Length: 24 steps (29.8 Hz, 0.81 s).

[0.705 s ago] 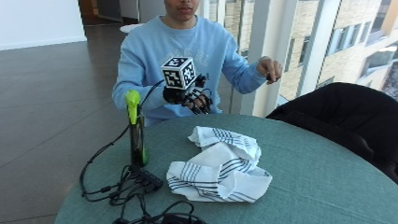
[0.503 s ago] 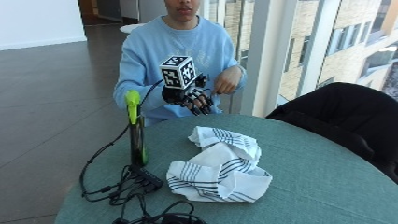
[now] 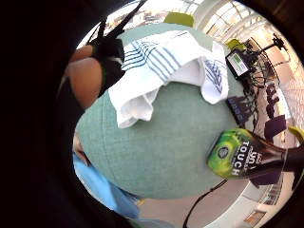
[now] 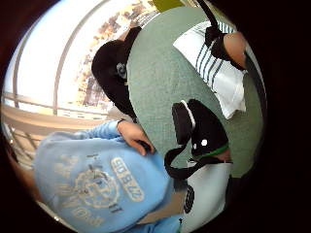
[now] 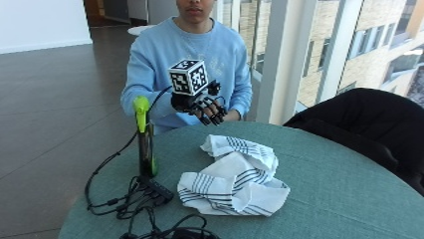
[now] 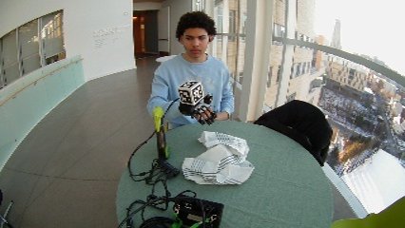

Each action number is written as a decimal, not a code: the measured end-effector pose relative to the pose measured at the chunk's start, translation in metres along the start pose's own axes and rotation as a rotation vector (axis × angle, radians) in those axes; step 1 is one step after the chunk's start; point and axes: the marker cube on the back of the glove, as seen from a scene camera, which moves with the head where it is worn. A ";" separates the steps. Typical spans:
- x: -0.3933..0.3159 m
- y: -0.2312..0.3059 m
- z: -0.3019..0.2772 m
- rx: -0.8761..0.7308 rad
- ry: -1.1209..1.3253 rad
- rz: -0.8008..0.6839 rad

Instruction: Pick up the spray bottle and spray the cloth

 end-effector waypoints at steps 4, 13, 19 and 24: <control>0.005 0.015 -0.003 0.021 -0.032 0.029; 0.025 0.079 -0.017 0.150 -0.185 0.137; 0.046 0.129 -0.028 0.252 -0.329 0.285; 0.073 0.152 -0.031 0.364 -0.549 0.366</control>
